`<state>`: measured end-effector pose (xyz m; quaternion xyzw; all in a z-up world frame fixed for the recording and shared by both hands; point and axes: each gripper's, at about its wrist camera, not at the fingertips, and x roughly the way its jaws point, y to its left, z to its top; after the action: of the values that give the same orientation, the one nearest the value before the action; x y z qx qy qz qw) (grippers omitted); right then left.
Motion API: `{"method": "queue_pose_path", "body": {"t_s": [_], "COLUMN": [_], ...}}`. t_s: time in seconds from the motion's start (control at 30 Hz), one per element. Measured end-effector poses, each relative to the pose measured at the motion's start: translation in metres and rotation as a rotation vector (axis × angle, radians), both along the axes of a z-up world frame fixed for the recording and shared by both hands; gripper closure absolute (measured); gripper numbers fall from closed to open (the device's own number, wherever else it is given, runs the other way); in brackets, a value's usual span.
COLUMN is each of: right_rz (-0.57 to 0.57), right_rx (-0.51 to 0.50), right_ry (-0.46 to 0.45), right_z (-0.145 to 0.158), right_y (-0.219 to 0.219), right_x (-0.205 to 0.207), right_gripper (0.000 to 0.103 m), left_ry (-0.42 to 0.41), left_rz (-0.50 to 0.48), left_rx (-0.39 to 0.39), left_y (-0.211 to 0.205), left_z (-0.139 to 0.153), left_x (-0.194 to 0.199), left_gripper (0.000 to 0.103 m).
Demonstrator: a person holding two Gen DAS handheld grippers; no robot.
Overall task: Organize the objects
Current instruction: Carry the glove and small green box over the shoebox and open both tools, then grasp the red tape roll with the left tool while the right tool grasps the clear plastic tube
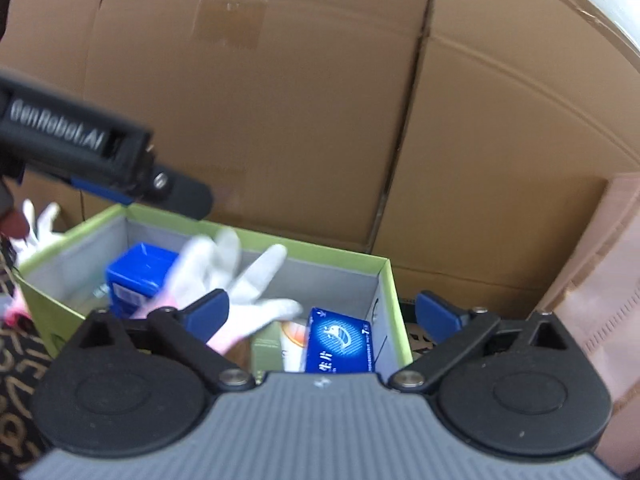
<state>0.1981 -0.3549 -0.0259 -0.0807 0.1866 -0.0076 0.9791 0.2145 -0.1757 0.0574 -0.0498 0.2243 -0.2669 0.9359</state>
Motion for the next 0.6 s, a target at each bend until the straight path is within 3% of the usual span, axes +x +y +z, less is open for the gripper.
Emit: {"method": "queue_pose_path", "body": {"t_s": [0.17,0.37,0.6], "right_rz": [0.010,0.073,0.192], "right_rx": [0.041,0.104,0.165], "right_ry": [-0.032,-0.046,0.024], "right_z": [0.022,0.031,0.007], "right_y": [0.016,0.056,0.125], "right_x": [-0.032,-0.074,-0.104], "right_gripper": [0.000,0.000,0.000], "left_ry": [-0.015,-0.018,-0.002], "left_rz": [0.046,0.143,0.289], "left_rx": [-0.007,0.038,0.088], "left_y": [0.038,0.095,0.173], "left_z": [0.007,-0.004,-0.039], "left_x": [-0.043,-0.103,-0.140], "left_gripper": [0.014,0.014,0.014]}}
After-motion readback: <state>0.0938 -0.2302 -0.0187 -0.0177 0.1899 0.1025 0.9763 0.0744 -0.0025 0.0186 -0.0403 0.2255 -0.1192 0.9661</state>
